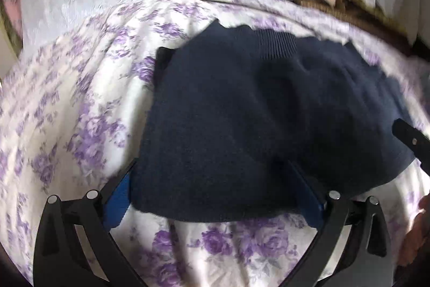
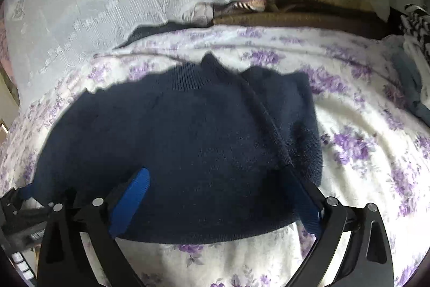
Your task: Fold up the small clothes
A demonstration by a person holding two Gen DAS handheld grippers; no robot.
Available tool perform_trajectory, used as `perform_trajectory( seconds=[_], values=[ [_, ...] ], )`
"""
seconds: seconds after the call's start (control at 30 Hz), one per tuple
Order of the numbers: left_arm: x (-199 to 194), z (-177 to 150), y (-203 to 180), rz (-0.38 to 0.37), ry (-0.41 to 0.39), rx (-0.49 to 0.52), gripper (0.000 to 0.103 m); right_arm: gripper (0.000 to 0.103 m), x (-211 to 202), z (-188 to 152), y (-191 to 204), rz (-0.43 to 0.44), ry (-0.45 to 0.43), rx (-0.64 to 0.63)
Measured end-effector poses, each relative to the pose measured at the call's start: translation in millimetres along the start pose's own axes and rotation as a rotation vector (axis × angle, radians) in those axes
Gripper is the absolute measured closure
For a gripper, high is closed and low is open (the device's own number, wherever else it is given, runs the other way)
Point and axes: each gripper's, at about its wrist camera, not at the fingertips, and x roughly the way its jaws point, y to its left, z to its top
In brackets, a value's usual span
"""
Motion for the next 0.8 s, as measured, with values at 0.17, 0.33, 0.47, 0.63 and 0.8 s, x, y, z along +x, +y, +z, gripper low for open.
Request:
perform_trajectory(
  seconds=[0.17, 0.33, 0.47, 0.63, 0.8],
  values=[
    [-19, -7, 0, 0.083, -0.085, -0.002, 0.004, 0.004, 5, -2, -23, 0.008, 0.062, 0.101],
    [-6, -3, 3, 0.084, -0.015, -0.009, 0.004, 0.005, -7, -3, -41, -0.025, 0.003, 0.191],
    [-31, -2, 10, 0.097, -0.129, -0.054, 0.004, 0.004, -10, -5, -50, -0.157, 0.004, 0.168],
    [3, -4, 4, 0.167, 0.009, -0.010, 0.004, 0.003, 13, -10, -48, -0.186, 0.141, 0.112],
    [-1, -2, 12, 0.117, -0.006, -0.062, 0.004, 0.003, 8, -14, -51, -0.171, 0.134, 0.125]
  ],
)
